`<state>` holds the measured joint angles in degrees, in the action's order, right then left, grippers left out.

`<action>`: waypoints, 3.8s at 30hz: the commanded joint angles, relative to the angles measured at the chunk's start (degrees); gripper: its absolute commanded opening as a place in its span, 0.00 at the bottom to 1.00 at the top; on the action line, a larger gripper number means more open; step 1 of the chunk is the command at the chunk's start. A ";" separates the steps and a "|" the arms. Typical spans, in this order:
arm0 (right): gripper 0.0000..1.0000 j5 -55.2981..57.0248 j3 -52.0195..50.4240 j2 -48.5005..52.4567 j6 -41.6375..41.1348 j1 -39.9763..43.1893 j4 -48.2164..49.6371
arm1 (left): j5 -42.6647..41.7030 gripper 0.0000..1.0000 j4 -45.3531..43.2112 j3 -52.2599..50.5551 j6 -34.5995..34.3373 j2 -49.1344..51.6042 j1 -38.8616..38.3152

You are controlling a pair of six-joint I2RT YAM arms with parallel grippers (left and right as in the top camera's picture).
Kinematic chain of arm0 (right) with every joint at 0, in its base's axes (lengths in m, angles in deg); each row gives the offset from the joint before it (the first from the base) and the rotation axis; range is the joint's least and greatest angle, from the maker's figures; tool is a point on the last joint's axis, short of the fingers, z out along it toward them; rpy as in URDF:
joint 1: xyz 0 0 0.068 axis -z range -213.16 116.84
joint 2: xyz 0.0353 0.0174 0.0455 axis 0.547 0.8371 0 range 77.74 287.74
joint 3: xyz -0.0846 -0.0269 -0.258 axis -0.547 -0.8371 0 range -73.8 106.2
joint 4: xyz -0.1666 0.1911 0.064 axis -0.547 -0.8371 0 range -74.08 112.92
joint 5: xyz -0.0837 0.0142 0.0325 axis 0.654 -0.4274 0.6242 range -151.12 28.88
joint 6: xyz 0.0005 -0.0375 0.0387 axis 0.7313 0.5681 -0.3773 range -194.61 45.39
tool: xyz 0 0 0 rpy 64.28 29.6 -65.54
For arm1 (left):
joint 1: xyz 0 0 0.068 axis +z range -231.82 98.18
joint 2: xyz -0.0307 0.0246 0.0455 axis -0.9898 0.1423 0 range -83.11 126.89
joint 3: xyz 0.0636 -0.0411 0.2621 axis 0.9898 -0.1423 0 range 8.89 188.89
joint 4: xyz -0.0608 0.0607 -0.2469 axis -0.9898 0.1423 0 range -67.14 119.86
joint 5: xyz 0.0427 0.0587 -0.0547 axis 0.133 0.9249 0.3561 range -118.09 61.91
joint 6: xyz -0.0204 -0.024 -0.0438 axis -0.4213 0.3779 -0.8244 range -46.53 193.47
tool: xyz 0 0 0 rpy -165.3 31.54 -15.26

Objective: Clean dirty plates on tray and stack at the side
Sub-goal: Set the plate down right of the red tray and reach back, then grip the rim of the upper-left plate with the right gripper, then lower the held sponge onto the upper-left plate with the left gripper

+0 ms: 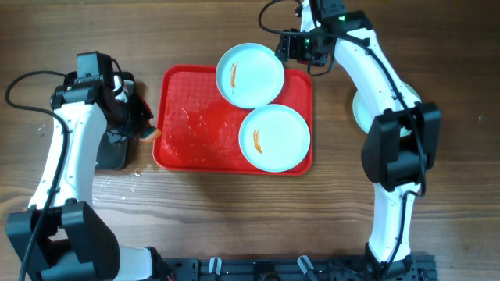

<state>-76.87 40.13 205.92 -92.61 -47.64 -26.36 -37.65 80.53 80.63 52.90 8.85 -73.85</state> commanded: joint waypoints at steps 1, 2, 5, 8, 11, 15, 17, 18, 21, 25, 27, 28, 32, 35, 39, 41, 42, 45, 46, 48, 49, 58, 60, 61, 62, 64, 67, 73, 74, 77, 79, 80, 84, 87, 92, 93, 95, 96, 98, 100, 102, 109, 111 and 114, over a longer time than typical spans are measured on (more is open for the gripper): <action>0.69 1.81 -0.04 5.79 -3.08 -0.33 1.40 | -0.92 0.04 0.00 0.59 0.90 -0.57 -0.26; 0.61 1.49 -0.04 7.15 -3.21 -0.37 2.01 | -0.90 0.04 0.02 0.59 0.92 -0.57 -0.26; 0.52 0.52 -0.04 9.14 -3.15 -1.07 2.29 | -0.92 0.04 -0.02 0.59 0.90 -0.57 -0.26; 0.46 0.55 -0.04 9.27 -3.15 -2.62 2.86 | -0.92 0.04 -0.26 0.59 0.90 -0.57 -0.26; 0.32 3.78 -0.04 9.31 -3.61 -4.94 2.82 | -0.92 0.04 -0.22 0.59 0.90 -0.57 -0.26; 0.14 10.14 -0.04 9.31 -5.99 -7.39 2.08 | -0.92 0.04 -0.22 0.59 0.90 -0.57 -0.26; 0.04 4.52 -0.04 9.29 -5.49 -7.65 2.58 | -0.92 0.04 -0.22 0.59 0.90 -0.57 -0.26; 0.04 1.27 -0.04 9.29 -4.70 -7.65 3.23 | -0.92 0.04 -0.24 0.59 0.90 -0.57 -0.26; 0.04 -3.96 -0.04 9.29 -4.66 -8.24 4.50 | -0.92 0.04 -0.42 0.59 0.90 -0.57 -0.26; 0.04 -4.90 -0.04 9.29 -5.86 -13.00 2.82 | -0.94 0.04 -0.48 0.59 0.92 -0.57 -0.61; 0.04 -4.68 -0.04 9.29 -9.42 -15.91 0.42 | -1.14 0.04 -0.83 0.59 2.45 -0.57 -2.10; 0.04 -4.70 -0.04 9.29 -9.86 -17.38 -0.94 | -1.11 0.04 -0.83 0.59 2.45 -0.57 -2.80; 0.04 -2.27 -0.04 9.29 -9.88 -21.33 -5.40 | -1.09 0.04 -0.90 0.59 3.72 -0.57 -4.70; 0.04 1.99 -0.04 9.31 -12.09 -23.56 -8.02 | -1.09 0.04 -0.81 0.59 3.72 -0.57 -4.76; 0.04 2.71 -0.04 9.31 -12.02 -24.74 -8.22 | -1.09 0.04 -0.90 -0.11 3.72 -0.55 -4.76; 0.34 2.64 -0.04 9.31 -12.02 -24.74 -8.44 | -1.11 0.04 -1.70 -1.09 3.72 -0.55 -4.76; 0.38 2.64 -0.04 9.31 -12.00 -24.74 -8.48 | -1.11 0.04 -2.10 -1.38 3.72 -0.55 -4.76; 0.55 2.43 -0.04 9.31 -12.02 -25.31 -8.33 | -1.11 0.04 -3.21 -1.38 3.72 -0.55 -4.76; 0.55 2.43 -0.04 9.31 -12.02 -25.42 -8.13 | -1.11 0.04 -3.26 -1.38 3.72 -0.55 -4.76; 0.56 2.47 -0.04 9.31 -12.04 -25.79 -7.37 | -1.11 0.04 -3.17 -1.38 3.72 -0.55 -4.76; 0.56 2.62 -0.04 9.31 -12.00 -25.99 -6.91 | -1.11 0.04 -3.17 -1.38 3.72 -0.55 -4.76; 0.68 6.38 -0.04 9.31 -11.93 -26.34 -7.15 | -1.11 0.04 -2.82 -1.38 3.72 -0.55 -4.76; 0.68 6.36 -0.04 9.31 -12.00 -26.36 -7.13 | -1.11 0.04 -2.84 -1.38 3.72 -0.55 -4.76; 0.66 6.34 -0.04 9.31 -12.04 -26.36 -7.10 | -1.11 0.04 -2.84 -1.38 3.72 -0.55 -4.76; 0.59 6.34 -0.04 9.31 -12.07 -26.36 -7.08 | -1.11 0.04 -2.84 -1.38 3.72 -0.55 -4.76; 0.50 6.34 -0.04 9.31 -12.17 -26.62 -6.99 | -1.11 0.04 -2.86 -1.38 3.72 -0.55 -4.76; 0.28 6.84 -0.04 9.53 -12.28 -27.63 -6.34 | -1.11 0.04 -2.82 -1.38 3.72 -0.55 -4.76; 0.04 7.43 -0.04 12.26 -11.98 -27.76 -6.03 | -1.14 0.04 -2.82 -1.38 3.72 -0.55 -4.76; 0.04 7.45 -0.04 12.24 -11.93 -27.76 -5.84 | -1.38 0.04 -2.82 -1.38 3.72 -0.55 -4.76; 0.04 9.88 -0.04 12.24 -12.04 -26.99 -6.29 | -2.69 0.04 -2.99 -1.38 3.72 -0.55 -5.88; 0.04 9.99 0.00 12.20 -12.11 -25.42 -7.48 | -2.64 0.04 -3.65 -1.38 3.72 -0.55 -8.31; 0.04 9.99 0.07 12.17 -12.11 -24.41 -8.24 | -2.64 0.04 -4.17 -1.38 3.72 -0.55 -9.51; 0.04 9.99 0.13 11.43 -11.96 -20.55 -12.76 | -2.58 0.04 -7.82 -1.40 3.67 -0.09 -15.85; 0.04 9.33 0.11 11.19 -10.19 -20.41 -12.59 | -2.58 0.04 -9.09 -1.40 3.65 1.20 -17.53; 0.04 3.50 0.11 11.21 -8.94 -21.18 -9.42 | -2.60 0.04 -12.20 -1.40 3.72 9.99 -17.88; 0.04 2.82 0.11 11.21 -8.98 -21.18 -9.05 | -2.60 0.04 -13.11 -1.40 3.72 10.73 -17.88; 0.04 1.44 0.11 11.21 -9.44 -21.46 -8.17 | -2.62 0.04 -14.69 -1.40 3.69 12.02 -17.88; 0.04 1.22 0.11 11.21 -9.86 -21.53 -8.11 | -2.62 0.04 -15.28 -1.40 3.69 12.50 -17.88; 0.04 1.31 0.04 11.21 -11.67 -22.12 -8.22 | -2.60 0.04 -16.28 -1.40 3.69 13.35 -17.88; 0.05 3.58 0.00 11.21 -11.58 -23.06 -8.00 | -2.56 0.04 -17.09 -1.40 3.69 14.01 -17.88; 0.04 6.40 0.00 11.21 -12.07 -23.23 -7.78 | -2.32 0.04 -17.25 -1.40 3.72 14.53 -17.88; 0.04 6.80 0.00 11.21 -11.93 -23.17 -7.30 | -0.85 0.04 -19.21 -1.42 3.67 18.40 -17.88; 0.04 6.99 0.00 11.21 -11.72 -23.17 -7.28 | 0.70 0.04 -19.37 -1.42 3.69 18.64 -17.88; 0.04 6.97 0.00 11.21 -11.76 -23.17 -7.28 | 4.74 0.04 -18.58 -1.55 3.69 18.69 -17.88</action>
<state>-72.39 40.72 215.42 -103.97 -70.64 -33.81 -36.89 61.51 79.61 55.47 26.78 -91.53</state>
